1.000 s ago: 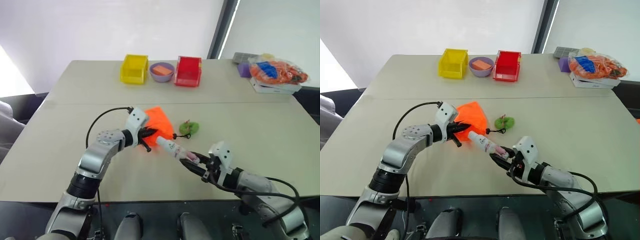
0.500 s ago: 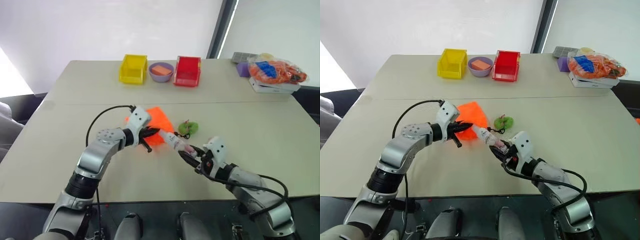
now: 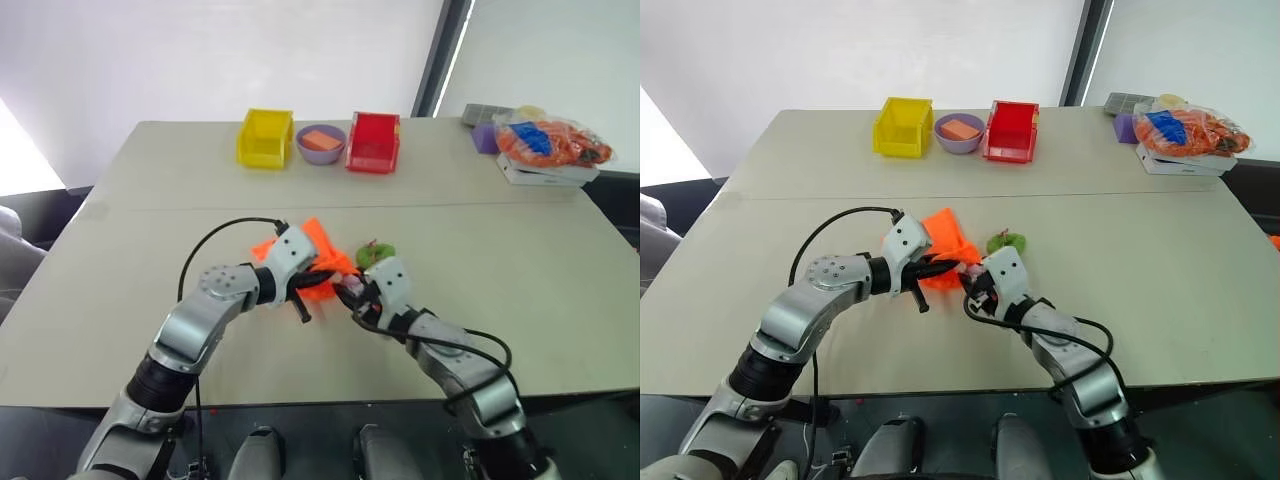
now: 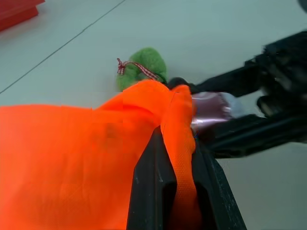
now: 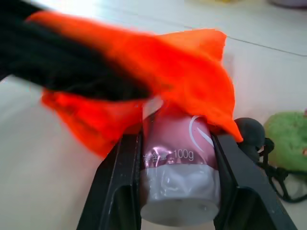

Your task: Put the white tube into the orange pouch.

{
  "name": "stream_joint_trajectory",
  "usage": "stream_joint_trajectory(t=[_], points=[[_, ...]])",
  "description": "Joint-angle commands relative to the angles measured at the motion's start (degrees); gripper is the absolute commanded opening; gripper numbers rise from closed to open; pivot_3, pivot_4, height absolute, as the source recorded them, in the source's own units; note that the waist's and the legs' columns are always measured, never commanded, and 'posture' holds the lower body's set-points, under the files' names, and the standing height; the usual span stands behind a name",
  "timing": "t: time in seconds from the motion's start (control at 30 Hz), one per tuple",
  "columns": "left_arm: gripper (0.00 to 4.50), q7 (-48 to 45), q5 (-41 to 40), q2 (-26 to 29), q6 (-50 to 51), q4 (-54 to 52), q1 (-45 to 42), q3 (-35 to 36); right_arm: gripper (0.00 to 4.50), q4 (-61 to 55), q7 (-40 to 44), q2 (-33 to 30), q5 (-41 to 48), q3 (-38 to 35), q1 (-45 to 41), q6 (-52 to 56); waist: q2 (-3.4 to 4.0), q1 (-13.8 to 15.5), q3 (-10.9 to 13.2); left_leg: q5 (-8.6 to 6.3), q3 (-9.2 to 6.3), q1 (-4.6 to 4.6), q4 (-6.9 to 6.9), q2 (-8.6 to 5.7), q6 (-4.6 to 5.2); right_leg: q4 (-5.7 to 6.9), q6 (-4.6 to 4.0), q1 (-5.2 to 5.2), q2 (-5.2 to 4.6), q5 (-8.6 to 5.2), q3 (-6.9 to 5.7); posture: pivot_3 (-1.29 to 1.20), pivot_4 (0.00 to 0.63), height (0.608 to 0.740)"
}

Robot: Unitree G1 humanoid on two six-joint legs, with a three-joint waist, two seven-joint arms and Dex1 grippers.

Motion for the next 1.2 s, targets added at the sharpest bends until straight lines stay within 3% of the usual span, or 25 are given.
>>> stream_joint_trajectory(t=[0.03, 0.2, 0.43, 0.67, 0.87, 1.0, 1.2], points=[[0.0, -1.5, -1.3, 0.7, 0.2, -3.1, 0.3, -1.0, 1.25, 1.6, -2.1, 2.0, -2.9, 0.6, -3.4, -1.8, 0.01, 0.0, 0.0, 0.0, 0.0, 0.0, 0.0, 0.0, 0.0, 0.0, 0.0, 0.0, 0.0, 0.0, 0.0, 0.0, 0.15, 0.74], [0.0, -1.4, -1.1, 1.6, 0.4, -3.6, 1.3, -0.7, 1.25, 5.2, -2.8, 4.8, -3.3, -0.3, -6.0, -0.4, 0.02, 0.0, 0.0, 0.0, -0.01, 0.01, -0.01, 0.0, 0.0, 0.02, 0.0, 0.01, 0.0, 0.0, 0.0, 0.0, 0.15, 0.74], [0.0, -1.1, -0.4, 2.7, -0.6, -2.1, 1.8, 0.4, 4.39, -1.3, -0.3, 2.2, -3.4, 0.4, -2.8, 1.8, 0.02, 0.0, 0.0, 0.0, -0.01, 0.01, -0.01, 0.0, 0.0, 0.03, 0.0, 0.0, 0.01, 0.0, 0.0, 0.0, 0.15, 0.74], [0.0, -1.1, 0.4, 3.2, -2.7, 1.3, 1.0, 1.7, 4.46, -12.9, 7.3, -6.5, 0.0, 0.8, 3.3, 6.8, 0.02, 0.0, 0.0, 0.0, -0.01, 0.02, -0.02, 0.01, 0.0, 0.03, 0.06, -0.01, 0.01, -0.04, 0.0, 0.0, 0.15, 0.74], [0.0, -4.0, 0.7, 6.4, -6.8, 3.6, 1.8, 2.3, 4.46, -20.2, 13.7, -12.4, 8.0, -6.2, 6.9, 10.2, 0.0, 0.0, 0.0, 0.0, -0.01, 0.02, 0.0, 0.01, 0.0, 0.01, 0.2, -0.02, -0.01, -0.12, 0.0, 0.0, 0.15, 0.74], [0.0, -6.8, 0.1, 9.5, -9.9, 5.6, 2.9, 3.4, 4.46, -18.7, 14.2, -12.6, 13.4, -14.3, 6.4, 12.2, 0.0, 0.0, 0.0, 0.0, 0.0, 0.03, -0.01, 0.02, 0.0, 0.01, 0.19, -0.03, -0.02, -0.12, 0.0, 0.0, 0.15, 0.74], [0.0, -10.7, 0.0, 12.3, -13.7, 7.5, 4.2, 3.9, 4.46, -11.1, 11.2, -11.7, 12.4, -17.3, 3.4, 12.2, 0.0, 0.0, 0.0, 0.0, 0.02, 0.0, -0.01, 0.02, 0.0, -0.04, 0.01, -0.04, -0.05, -0.01, 0.0, 0.0, 0.15, 0.74]])
